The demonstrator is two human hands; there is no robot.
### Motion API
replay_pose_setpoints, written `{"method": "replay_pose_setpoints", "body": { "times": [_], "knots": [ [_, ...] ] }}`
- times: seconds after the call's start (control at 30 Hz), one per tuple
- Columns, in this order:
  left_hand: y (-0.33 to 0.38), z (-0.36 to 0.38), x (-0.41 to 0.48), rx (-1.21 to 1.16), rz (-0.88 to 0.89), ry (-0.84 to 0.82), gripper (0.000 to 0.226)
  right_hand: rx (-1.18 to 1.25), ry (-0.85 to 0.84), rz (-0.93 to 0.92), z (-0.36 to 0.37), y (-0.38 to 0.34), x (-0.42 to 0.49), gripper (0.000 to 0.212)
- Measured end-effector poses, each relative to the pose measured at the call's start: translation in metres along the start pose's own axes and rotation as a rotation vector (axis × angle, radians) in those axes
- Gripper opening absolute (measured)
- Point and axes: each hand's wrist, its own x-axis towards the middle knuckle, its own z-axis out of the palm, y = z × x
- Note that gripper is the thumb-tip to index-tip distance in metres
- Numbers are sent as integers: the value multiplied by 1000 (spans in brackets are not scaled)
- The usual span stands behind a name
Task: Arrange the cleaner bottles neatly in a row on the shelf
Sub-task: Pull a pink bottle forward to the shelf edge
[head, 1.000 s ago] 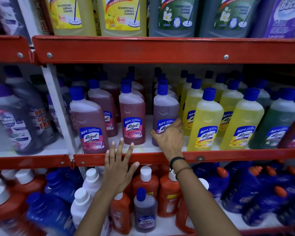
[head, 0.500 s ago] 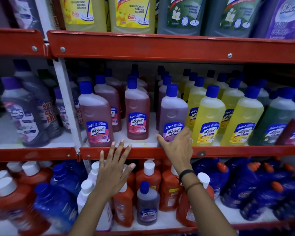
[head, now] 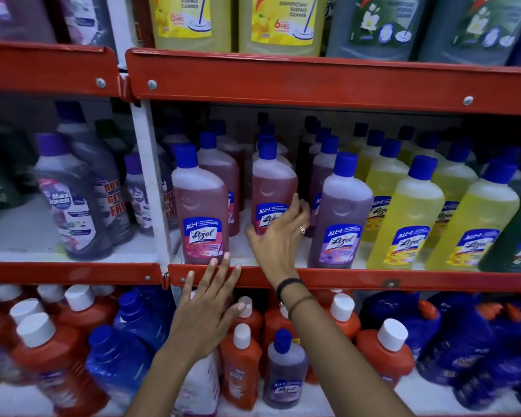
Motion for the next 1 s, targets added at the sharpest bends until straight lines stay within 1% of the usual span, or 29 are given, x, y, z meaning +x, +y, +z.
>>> {"method": "replay_pose_setpoints", "body": {
  "times": [0.13,0.3,0.47,0.6,0.77,0.83,0.87,0.93,1.0],
  "knots": [
    [-8,0,-2,-2,12,8,62,-110,-15,72,14,-1,9,113],
    [-10,1,-3,-51,2,0,61,-198,-43,94,10,-5,8,120],
    [-10,3,-3,-82,-11,-6,61,-248,-57,82,-5,-8,-8,118],
    [-9,7,-3,-90,-13,-2,63,-235,-49,63,-17,-8,-23,115],
    [-1,8,-4,-104,-42,35,63,-212,-55,71,-23,-7,-33,116],
    [14,7,-4,-185,-75,88,64,-160,-54,89,-24,-3,-39,112],
    [24,5,-4,-264,-85,131,65,-123,-48,99,-25,1,-43,107],
    [43,-1,1,-494,-98,208,65,-3,-39,77,-27,11,-52,93],
    [54,-13,10,-744,-124,245,64,200,-70,59,-32,20,-59,74]
  ]
}}
